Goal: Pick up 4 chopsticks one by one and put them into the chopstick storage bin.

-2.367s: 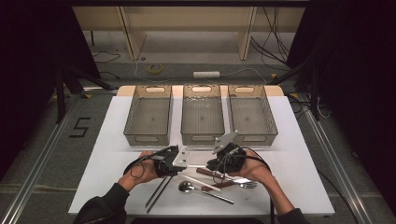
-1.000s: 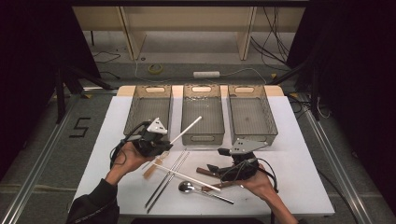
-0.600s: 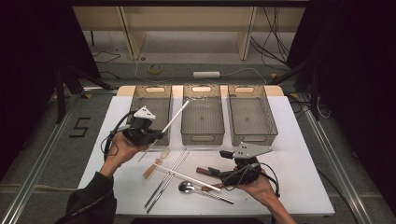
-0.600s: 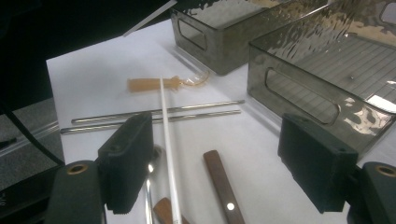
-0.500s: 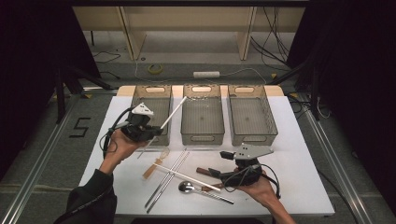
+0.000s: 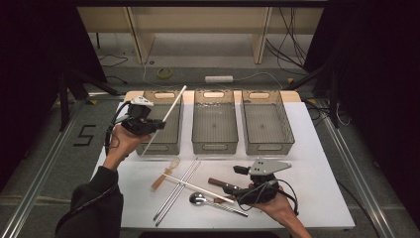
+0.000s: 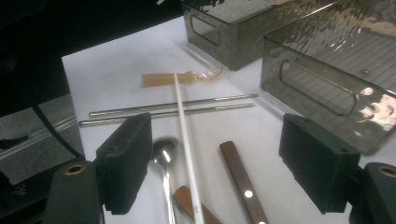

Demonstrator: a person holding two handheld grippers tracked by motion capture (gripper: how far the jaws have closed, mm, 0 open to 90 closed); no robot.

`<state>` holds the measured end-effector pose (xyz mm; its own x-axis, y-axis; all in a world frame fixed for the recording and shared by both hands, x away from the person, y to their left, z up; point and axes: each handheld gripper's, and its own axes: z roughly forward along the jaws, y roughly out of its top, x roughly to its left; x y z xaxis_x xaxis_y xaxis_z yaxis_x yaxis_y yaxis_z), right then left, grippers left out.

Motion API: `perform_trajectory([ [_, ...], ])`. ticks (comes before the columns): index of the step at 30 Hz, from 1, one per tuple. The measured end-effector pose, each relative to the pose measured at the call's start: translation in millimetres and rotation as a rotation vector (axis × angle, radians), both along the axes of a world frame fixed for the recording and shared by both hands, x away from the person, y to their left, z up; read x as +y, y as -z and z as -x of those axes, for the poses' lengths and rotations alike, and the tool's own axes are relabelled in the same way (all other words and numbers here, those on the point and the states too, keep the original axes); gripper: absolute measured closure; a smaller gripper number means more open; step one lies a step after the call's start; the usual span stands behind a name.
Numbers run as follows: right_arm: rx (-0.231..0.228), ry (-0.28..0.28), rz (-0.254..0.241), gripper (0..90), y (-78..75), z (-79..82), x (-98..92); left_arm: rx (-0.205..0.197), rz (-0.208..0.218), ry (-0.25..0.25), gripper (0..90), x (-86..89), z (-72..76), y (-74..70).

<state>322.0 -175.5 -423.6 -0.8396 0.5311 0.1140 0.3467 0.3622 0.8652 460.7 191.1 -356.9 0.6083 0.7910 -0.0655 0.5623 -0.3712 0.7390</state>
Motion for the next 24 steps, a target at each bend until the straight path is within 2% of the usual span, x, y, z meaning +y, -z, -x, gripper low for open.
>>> perform_trajectory([
  [7, -0.001, -0.011, -0.003, 26.9, -0.3, 2.4, 0.7, 0.019, -0.017, -0.076, 83.9, 5.0, -14.4, 0.7],
  [17, 0.000, -0.012, -0.001, 27.0, -0.2, 2.4, 0.3, -0.017, 0.035, -0.146, 83.6, 12.0, -24.6, -3.7],
  [21, 0.002, -0.012, -0.001, 26.9, -0.2, 2.4, 0.2, -0.032, 0.034, -0.181, 83.4, 16.4, -32.5, -4.4],
  [24, 0.003, -0.013, -0.001, 26.9, -0.2, 2.3, 0.1, -0.032, 0.032, -0.181, 83.3, 19.1, -37.6, -3.2],
])
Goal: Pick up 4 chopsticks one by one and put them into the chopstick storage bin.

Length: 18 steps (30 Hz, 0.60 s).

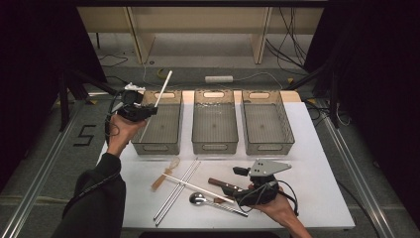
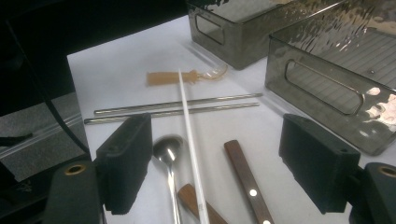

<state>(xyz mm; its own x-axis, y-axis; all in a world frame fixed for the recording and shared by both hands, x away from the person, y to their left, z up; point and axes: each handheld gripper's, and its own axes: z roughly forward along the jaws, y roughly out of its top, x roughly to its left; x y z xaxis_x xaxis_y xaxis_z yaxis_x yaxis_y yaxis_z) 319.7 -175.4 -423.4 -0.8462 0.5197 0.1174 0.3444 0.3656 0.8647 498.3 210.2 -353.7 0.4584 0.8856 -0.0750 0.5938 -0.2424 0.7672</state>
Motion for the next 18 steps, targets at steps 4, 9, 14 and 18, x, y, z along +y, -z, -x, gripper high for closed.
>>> perform_trajectory([
  [4, -0.006, -0.002, -0.005, 26.9, -0.2, -0.1, 0.1, 0.000, 0.003, -0.005, 83.3, 2.4, -5.2, 3.4],
  [9, -0.006, -0.006, -0.008, 26.9, -0.4, 0.3, 0.5, -0.001, 0.009, -0.013, 83.7, 5.1, -12.8, 9.3],
  [14, -0.004, -0.008, -0.005, 26.9, -0.5, 0.4, 1.1, 0.003, -0.003, -0.021, 84.1, 5.9, -19.4, 14.9],
  [18, -0.003, -0.010, -0.003, 26.9, -0.3, 0.4, 1.5, 0.011, -0.016, -0.023, 84.2, 5.8, -22.8, 20.8],
])
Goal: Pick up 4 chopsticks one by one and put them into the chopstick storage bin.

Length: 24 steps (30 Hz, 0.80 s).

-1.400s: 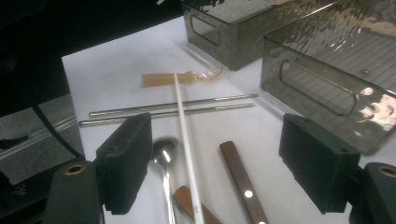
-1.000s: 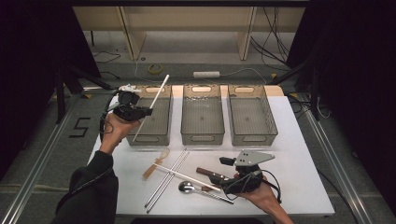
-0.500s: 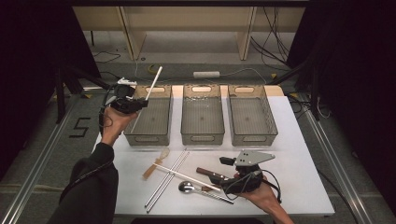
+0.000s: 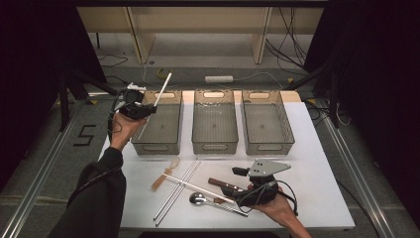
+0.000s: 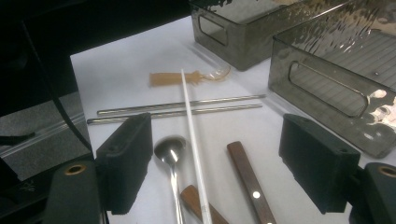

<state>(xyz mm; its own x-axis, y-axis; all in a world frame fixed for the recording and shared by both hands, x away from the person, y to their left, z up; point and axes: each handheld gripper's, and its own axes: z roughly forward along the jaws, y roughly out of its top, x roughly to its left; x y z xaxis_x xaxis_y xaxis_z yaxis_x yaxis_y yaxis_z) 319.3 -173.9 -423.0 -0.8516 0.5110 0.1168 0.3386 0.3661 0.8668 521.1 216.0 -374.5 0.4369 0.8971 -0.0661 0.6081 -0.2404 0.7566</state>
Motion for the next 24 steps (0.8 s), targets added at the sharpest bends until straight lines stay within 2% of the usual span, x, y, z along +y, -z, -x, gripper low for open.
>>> perform_trajectory([
  [4, -0.002, -0.001, 0.001, 26.9, 0.1, 0.1, 0.2, 0.007, -0.024, -0.001, 84.2, 1.5, -3.1, 6.5],
  [12, -0.005, -0.007, 0.001, 27.0, 0.2, 0.0, 0.9, 0.001, -0.031, -0.016, 84.0, 4.2, -6.5, 14.8],
  [24, -0.005, -0.015, 0.003, 27.1, 0.1, 0.7, 1.5, 0.021, -0.058, -0.013, 83.5, -0.2, -9.0, 30.6],
])
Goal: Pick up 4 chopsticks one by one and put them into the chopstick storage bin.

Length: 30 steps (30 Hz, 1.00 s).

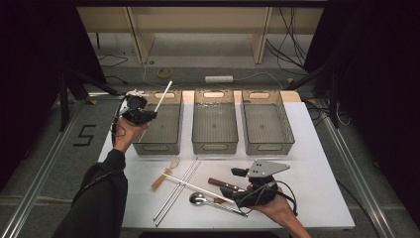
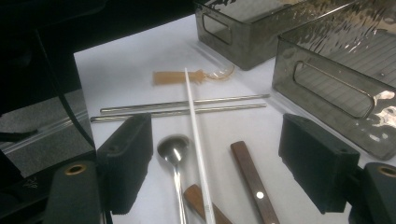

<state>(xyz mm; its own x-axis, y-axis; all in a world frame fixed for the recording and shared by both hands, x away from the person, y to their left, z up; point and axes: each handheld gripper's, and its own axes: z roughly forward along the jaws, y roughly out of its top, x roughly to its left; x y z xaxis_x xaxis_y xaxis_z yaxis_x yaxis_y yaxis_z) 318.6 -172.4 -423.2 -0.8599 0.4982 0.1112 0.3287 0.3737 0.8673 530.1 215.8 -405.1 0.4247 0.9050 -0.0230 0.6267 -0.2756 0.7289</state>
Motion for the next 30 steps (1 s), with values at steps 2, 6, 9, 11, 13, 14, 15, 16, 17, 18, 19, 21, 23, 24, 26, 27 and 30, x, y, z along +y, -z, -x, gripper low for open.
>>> perform_trajectory([
  [2, 0.002, 0.000, 0.000, 27.1, 0.0, -0.1, -0.2, 0.003, -0.003, -0.003, 82.9, 0.2, -0.8, 2.0],
  [6, 0.002, -0.003, -0.001, 27.1, -0.1, -0.1, -0.1, -0.009, 0.012, -0.019, 73.5, 0.6, -1.3, 3.3],
  [9, 0.004, -0.004, -0.001, 27.1, -0.1, 0.1, 0.0, -0.008, 0.025, -0.029, 64.5, 1.1, -0.5, 2.4],
  [11, 0.003, -0.003, -0.001, 27.1, -0.2, 0.1, 0.0, 0.001, 0.035, -0.016, 59.7, 0.7, 1.6, 1.0],
  [13, 0.002, -0.002, 0.000, 27.1, -0.4, -0.2, -0.3, -0.004, 0.042, -0.009, 54.9, -0.1, 4.8, -0.7],
  [14, 0.003, 0.000, 0.001, 27.1, -0.4, -0.2, -0.3, -0.001, 0.054, -0.005, 52.8, 0.0, 7.0, -2.2],
  [15, 0.006, 0.002, 0.000, 27.1, -0.6, 0.0, -0.2, -0.001, 0.069, 0.001, 51.1, 0.0, 9.6, -3.8],
  [16, 0.003, 0.001, 0.000, 27.1, -0.6, -0.3, -0.2, 0.003, 0.080, 0.014, 49.2, -0.7, 13.2, -5.8],
  [17, 0.003, 0.001, 0.001, 27.1, -0.6, -0.3, -0.1, 0.003, 0.082, 0.025, 48.1, -1.0, 15.7, -7.0],
  [18, 0.004, 0.001, 0.002, 27.1, -0.6, -0.3, 0.0, 0.002, 0.087, 0.037, 47.2, -1.6, 19.3, -8.6],
  [19, 0.004, 0.000, 0.007, 27.1, -0.7, -0.5, 0.0, 0.002, 0.096, 0.049, 45.6, -2.3, 24.2, -10.3],
  [21, 0.008, 0.001, 0.013, 27.1, -0.8, -0.9, 0.1, -0.003, 0.108, 0.069, 41.7, -4.3, 33.1, -12.6],
  [23, 0.011, 0.001, 0.014, 27.1, -0.5, -1.1, 0.7, -0.010, 0.123, 0.090, 39.1, -6.4, 42.6, -14.2],
  [24, 0.010, 0.001, 0.022, 27.1, -0.1, -1.7, 1.0, -0.010, 0.124, 0.100, 37.8, -7.3, 46.2, -14.8],
  [26, 0.018, 0.004, 0.030, 27.4, 0.2, -2.2, 1.6, -0.024, 0.135, 0.125, 35.2, -9.7, 57.6, -16.0],
  [27, 0.016, 0.006, 0.036, 27.8, 0.5, -2.8, 1.8, -0.025, 0.135, 0.138, 33.6, -10.2, 61.3, -16.3],
  [30, 0.024, 0.006, 0.060, 28.8, 1.6, -3.7, 2.9, -0.020, 0.151, 0.171, 31.8, -11.6, 73.6, -15.4],
])
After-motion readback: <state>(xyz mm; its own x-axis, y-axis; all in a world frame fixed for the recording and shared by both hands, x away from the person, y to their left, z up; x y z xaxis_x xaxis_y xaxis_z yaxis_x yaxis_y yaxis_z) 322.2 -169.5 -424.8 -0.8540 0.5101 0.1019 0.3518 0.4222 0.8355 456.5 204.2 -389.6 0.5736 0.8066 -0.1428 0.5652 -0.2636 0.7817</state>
